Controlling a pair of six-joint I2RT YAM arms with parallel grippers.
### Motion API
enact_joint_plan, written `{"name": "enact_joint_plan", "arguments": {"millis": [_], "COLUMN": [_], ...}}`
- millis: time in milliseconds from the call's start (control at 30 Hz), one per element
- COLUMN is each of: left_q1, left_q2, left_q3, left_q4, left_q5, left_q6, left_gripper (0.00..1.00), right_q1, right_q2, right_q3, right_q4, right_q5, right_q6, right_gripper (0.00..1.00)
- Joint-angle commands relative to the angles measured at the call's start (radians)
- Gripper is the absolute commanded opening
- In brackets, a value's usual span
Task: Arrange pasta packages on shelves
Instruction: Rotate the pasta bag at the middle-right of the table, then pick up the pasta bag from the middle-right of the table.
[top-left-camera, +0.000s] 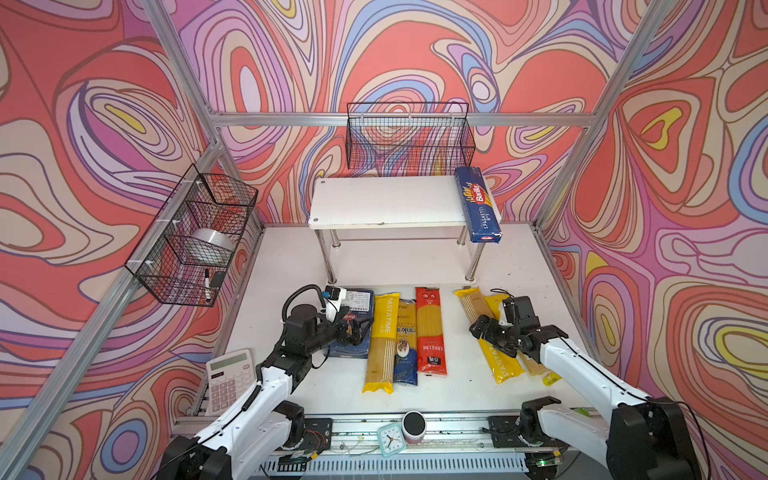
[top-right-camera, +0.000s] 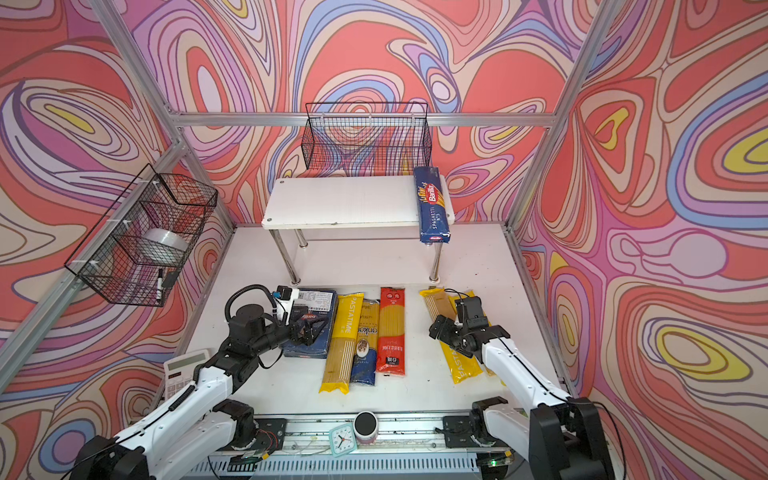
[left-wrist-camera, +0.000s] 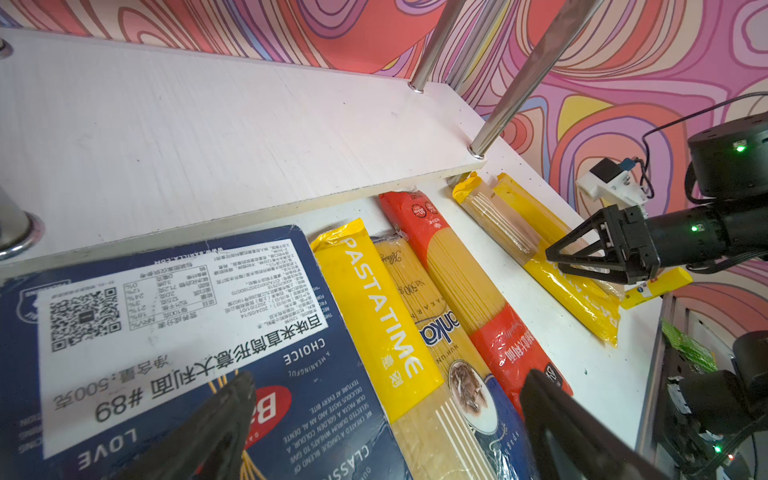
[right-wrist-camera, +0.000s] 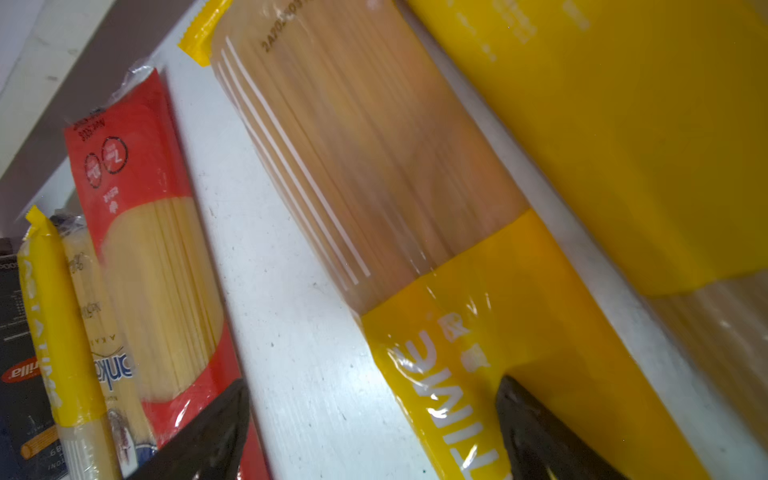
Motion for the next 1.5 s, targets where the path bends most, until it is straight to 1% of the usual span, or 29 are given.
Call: {"name": "enact_joint_plan", "arguments": {"millis": [0,100,267,367,500,567,633,700,767,867,1033,1467], "left_q1": [-0.007,-0.006,-0.007,-0.008,-0.008,-0.009,-0.010,-0.009,-0.009,-0.009,-0.009,-0.009], "left_q2": [0.020,0.036,0.050,0.057,0.074,0.083,0.093,0.097,0.100,0.099,0.092,0.116], "left_q3": [0.004,0.015,0.021,0.023,0.030,0.031,0.034,0.033,0.031,0.031,0.031,0.026], "left_q4": [0.037,0.024,0.015,0.015,0.013,0.018,0.019,0.026,0.027,0.025,0.015,0.032], "left_q5": [0.031,0.031,0.021,0.019,0.024,0.026,0.032,0.039,0.042,0.043,0.028,0.017], "left_q6": [-0.016,-0.016,-0.016,-0.015,-0.016,-0.016,-0.016,-0.016,-0.016,-0.012,-0.007,-0.008], "left_gripper": [1.00,1.00,1.00,1.00,1.00,1.00,1.00,1.00,1.00,1.00,1.00,1.00], "right_q1": [0.037,0.083,0.192,0.224,0.241,0.242,0.242,0.242,0.242,0.242,0.241,0.240], "right_q2": [-0.018,-0.048,-0.102,-0.118,-0.114,-0.101,-0.078,-0.024,0.038,0.109,0.167,0.260], "right_q3": [-0.044,-0.049,-0.029,0.036,0.173,0.215,0.224,0.231,0.239,0.225,0.219,0.159], "right_q4": [0.001,-0.015,-0.074,-0.167,-0.302,-0.325,-0.301,-0.293,-0.282,-0.223,-0.198,-0.073], "right_q5": [-0.064,-0.062,-0.006,0.064,0.181,0.224,0.258,0.298,0.309,0.308,0.369,0.333], "right_q6": [0.049,0.080,0.135,0.124,0.085,0.064,0.041,0.024,0.001,-0.023,-0.044,-0.050], "right_gripper": [0.95,0.94,0.93,0.92,0.92,0.94,0.95,0.97,0.98,0.98,0.98,0.98]}}
